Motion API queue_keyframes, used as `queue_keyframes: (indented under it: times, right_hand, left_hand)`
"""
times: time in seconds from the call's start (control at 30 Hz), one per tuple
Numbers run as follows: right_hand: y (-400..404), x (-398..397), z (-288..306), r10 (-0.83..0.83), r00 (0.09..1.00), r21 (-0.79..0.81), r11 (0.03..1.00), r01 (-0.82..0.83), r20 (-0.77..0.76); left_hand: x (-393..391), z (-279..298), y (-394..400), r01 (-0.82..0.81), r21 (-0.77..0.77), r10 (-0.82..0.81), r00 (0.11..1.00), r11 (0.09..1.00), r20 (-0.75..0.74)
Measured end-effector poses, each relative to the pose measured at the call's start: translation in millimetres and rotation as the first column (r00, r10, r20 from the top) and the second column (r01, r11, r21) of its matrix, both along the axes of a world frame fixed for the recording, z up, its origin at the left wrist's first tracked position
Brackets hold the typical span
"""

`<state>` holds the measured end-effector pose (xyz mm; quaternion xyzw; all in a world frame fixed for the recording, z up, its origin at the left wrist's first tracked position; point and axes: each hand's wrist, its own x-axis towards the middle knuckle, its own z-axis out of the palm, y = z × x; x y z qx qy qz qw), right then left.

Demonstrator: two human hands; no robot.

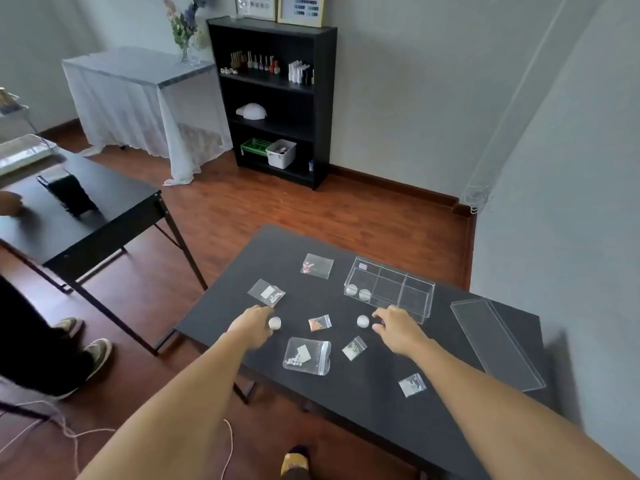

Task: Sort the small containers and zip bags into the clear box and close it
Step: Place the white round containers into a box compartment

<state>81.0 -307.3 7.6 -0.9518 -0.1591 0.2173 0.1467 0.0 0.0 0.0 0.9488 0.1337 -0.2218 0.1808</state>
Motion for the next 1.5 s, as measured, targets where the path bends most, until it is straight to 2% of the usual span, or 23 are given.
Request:
queue_keyframes:
  times: [0.17,0.53,0.63,0.77,0.9,1.07,1.3,1.4,1.5]
  right_hand:
    - [12,-1,-20,-0.055,0.997,-0.017,0.998,0.054,-0.053]
    - [33,14,-50,-0.128,0.988,-0.037,0.991,0.125,-0.084]
    - [37,17,-54,-0.136,0.989,-0.050,0.990,0.133,-0.065]
    - [40,19,-57,-0.163,0.986,-0.031,0.986,0.162,-0.044]
    - [39,19,-55,-0.236,0.970,0.009,0.972,0.237,-0.054]
    - [24,18,-47,-0.220,0.974,0.080,0.971,0.224,-0.058]
    - [-7,19,-18,-0.270,0.962,0.194,0.946,0.259,0.032]
    - [-18,24,-12,-0.300,0.952,0.244,0.929,0.278,0.057]
    - [-23,26,-11,-0.323,0.944,0.288,0.912,0.291,0.072]
  left_hand:
    - [9,-18,7,0.003,-0.039,-0.002,1.000,0.999,0.016]
    - [25,-49,14,0.136,-0.068,-0.127,0.985,0.988,0.119]
    - [28,-53,17,0.150,-0.150,-0.129,0.982,0.977,0.140]
    - [46,-45,13,0.180,-0.244,-0.132,0.971,0.953,0.201]
    - [89,-26,-8,0.278,-0.311,-0.175,0.931,0.909,0.320]
    - [150,-4,-50,0.366,-0.352,-0.214,0.890,0.861,0.403]
    - [210,0,-98,0.428,-0.281,-0.337,0.886,0.859,0.318]
    - [222,-5,-111,0.497,-0.130,-0.456,0.854,0.858,0.251]
    - [227,-11,-118,0.589,0.094,-0.596,0.786,0.803,0.164]
